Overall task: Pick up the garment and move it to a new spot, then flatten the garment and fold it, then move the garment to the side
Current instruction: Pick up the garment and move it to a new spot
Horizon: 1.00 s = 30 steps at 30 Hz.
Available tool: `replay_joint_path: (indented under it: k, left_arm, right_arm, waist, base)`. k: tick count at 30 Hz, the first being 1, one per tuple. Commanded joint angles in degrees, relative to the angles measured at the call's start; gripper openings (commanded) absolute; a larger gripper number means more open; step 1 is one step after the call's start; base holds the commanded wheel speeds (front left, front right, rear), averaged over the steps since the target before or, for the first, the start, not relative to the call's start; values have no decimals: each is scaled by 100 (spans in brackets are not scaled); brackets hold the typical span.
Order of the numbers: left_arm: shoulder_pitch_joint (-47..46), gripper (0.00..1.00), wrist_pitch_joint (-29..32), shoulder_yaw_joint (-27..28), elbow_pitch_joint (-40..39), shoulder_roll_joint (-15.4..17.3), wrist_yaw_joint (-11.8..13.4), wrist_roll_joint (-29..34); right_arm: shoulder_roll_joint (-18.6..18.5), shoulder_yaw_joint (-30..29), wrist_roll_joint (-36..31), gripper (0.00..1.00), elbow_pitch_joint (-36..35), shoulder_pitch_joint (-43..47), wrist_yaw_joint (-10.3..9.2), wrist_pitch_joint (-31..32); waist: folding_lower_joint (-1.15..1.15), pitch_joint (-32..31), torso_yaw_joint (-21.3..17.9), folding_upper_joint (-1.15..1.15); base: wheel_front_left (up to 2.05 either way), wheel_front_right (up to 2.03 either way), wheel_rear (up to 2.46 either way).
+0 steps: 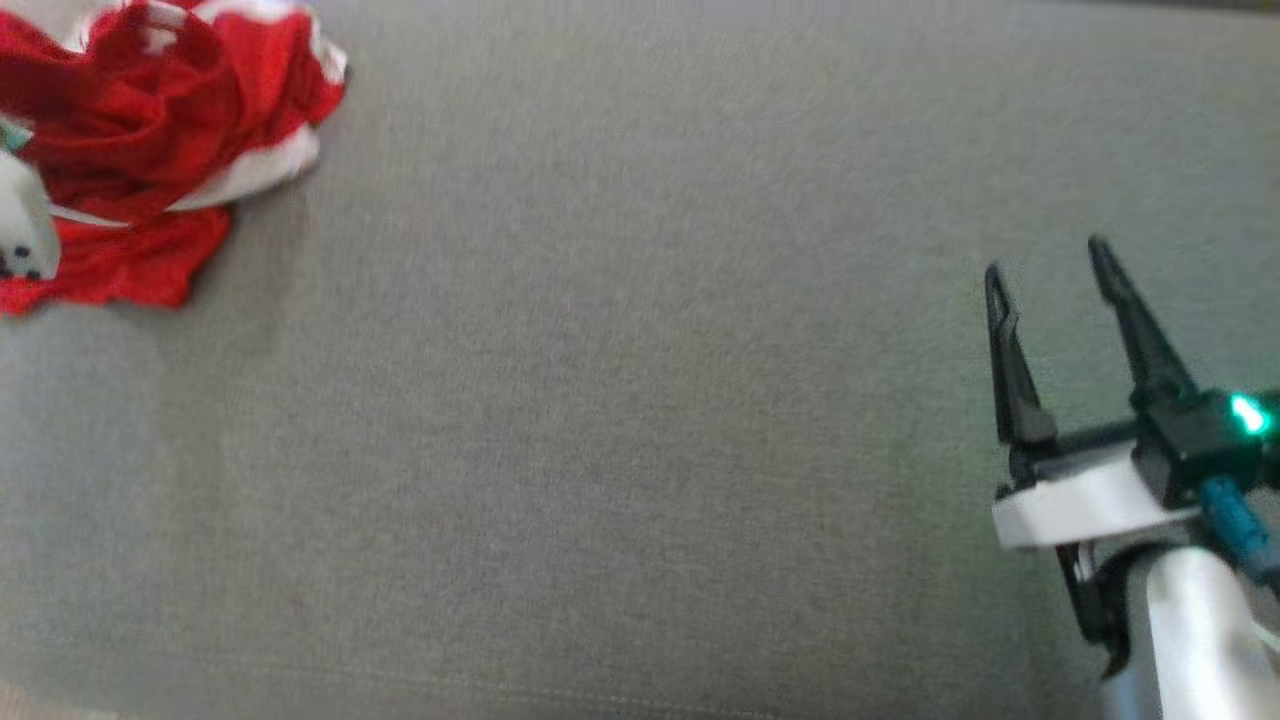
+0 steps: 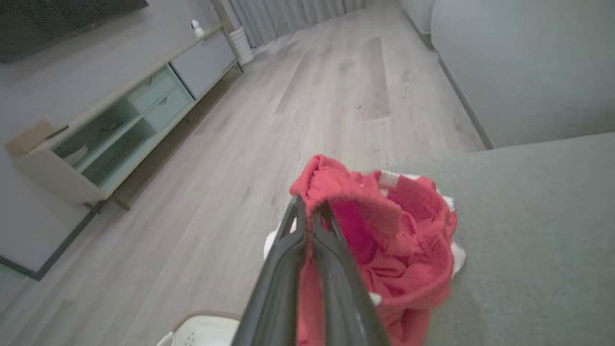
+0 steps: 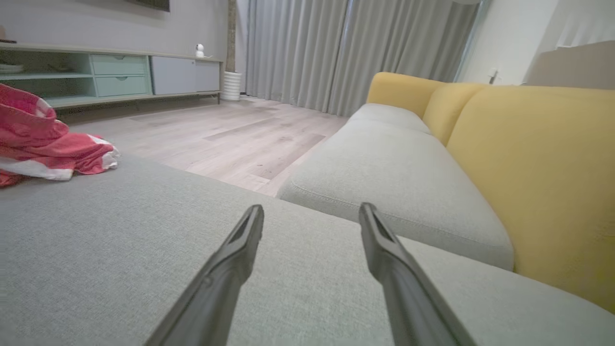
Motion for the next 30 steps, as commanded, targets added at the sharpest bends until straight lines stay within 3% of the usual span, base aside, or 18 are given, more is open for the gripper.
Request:
replay_joint_path:
  k: [1,9,16,19,22,27,30]
  left_arm:
    - [-413,0,-6,30,-327,413,-24,71]
    - [-698,0,397,-706,-1205,357,-81,60]
    - [-603,0,957,-1698,-2149,101,-85,-597]
    - [-395,0,899,-1867,-2348,-250,-74,-789]
    - [-111,0,585,-1946,-2377,-783,99,-920]
    - [406,0,34,-2144,-1884,-1714,362,-1082]
    - [554,0,-220,-2282,-1504,-2110,435,-1077]
  right_arm:
    - [53,88,80,100,-73,72,44,-115]
    - [59,21,498,100,251,411,44,-350]
    - [60,120,716,100,396,544,44,-483]
    - [60,228,787,100,450,474,44,-530]
    - [60,330,851,100,542,362,44,-592]
    - [61,626,943,100,706,72,44,-683]
    - [61,774,974,100,774,-85,44,-741]
  waist:
    - [1,-569,-228,0]
    - [1,-1258,-661,0]
    - [1,-1346,-1240,0]
    - [1,-1192,-1509,0]
    - [1,-999,-1756,0]
    - [1,-615,-2216,0]
    - [1,-340,-2459,0]
  base:
    - [0,0,0]
    - [0,0,0]
    - [0,0,0]
    - [0,0,0]
    - [0,0,0]
    - [0,0,0]
    - [0,0,0]
